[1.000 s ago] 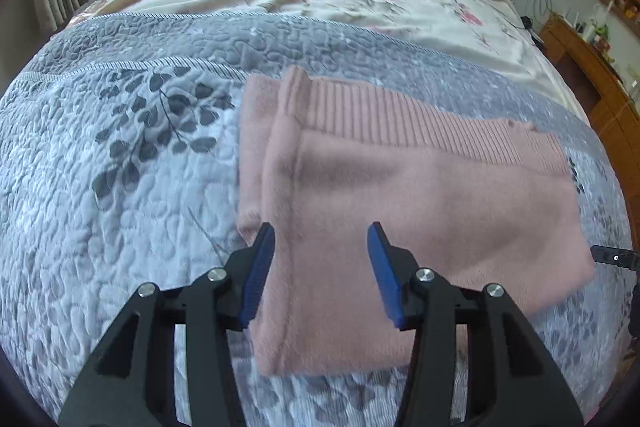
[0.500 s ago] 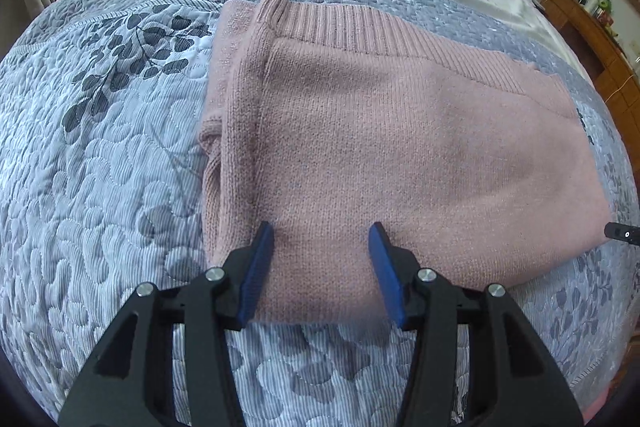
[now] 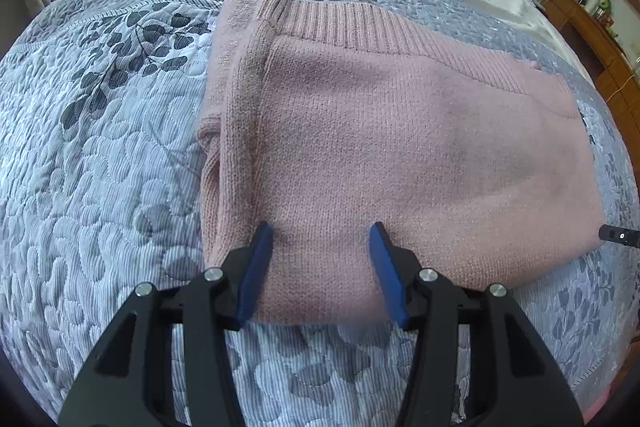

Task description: Fold small clothes

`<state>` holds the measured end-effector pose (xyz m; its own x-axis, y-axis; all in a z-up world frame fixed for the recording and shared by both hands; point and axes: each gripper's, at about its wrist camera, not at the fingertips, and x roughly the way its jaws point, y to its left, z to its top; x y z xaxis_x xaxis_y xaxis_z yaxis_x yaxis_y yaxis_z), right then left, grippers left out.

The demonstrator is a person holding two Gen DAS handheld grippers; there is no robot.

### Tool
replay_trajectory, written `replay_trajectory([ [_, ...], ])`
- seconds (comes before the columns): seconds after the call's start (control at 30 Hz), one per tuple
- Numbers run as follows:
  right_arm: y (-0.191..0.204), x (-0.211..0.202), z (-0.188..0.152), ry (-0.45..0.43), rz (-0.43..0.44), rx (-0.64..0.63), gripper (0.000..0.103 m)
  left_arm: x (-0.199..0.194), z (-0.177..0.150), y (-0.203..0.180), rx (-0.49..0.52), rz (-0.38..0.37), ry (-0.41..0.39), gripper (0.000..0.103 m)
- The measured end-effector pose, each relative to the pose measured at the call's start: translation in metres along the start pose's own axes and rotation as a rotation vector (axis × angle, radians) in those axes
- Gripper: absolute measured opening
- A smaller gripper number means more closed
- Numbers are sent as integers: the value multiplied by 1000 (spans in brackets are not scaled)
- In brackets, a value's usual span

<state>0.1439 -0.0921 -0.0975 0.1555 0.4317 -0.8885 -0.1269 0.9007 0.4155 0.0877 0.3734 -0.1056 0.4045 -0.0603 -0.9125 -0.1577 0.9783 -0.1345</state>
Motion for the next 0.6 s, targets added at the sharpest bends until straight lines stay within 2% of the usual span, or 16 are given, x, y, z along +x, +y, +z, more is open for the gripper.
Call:
replay_trajectory([
  [0.03, 1, -7, 5, -21, 3, -3, 54, -3, 3, -2, 3, -1, -3, 51],
  [0.07, 1, -13, 10, -43, 0, -9, 61, -6, 5, -4, 5, -9, -12, 51],
  [0.13, -2, -23, 23, -73, -5, -3, 61, -12, 13, -9, 2, -31, -28, 51],
  [0.27, -19, -26, 54, -95, 47, 65, 63, -13, 33, -24, 2, -65, -44, 53],
  [0.43, -36, -11, 84, -84, 85, 121, 64, 2, 53, -41, 10, -71, -37, 53],
  [0.6, -48, 15, 98, -46, 114, 148, 65, 19, 64, -43, -14, -76, -22, 53],
])
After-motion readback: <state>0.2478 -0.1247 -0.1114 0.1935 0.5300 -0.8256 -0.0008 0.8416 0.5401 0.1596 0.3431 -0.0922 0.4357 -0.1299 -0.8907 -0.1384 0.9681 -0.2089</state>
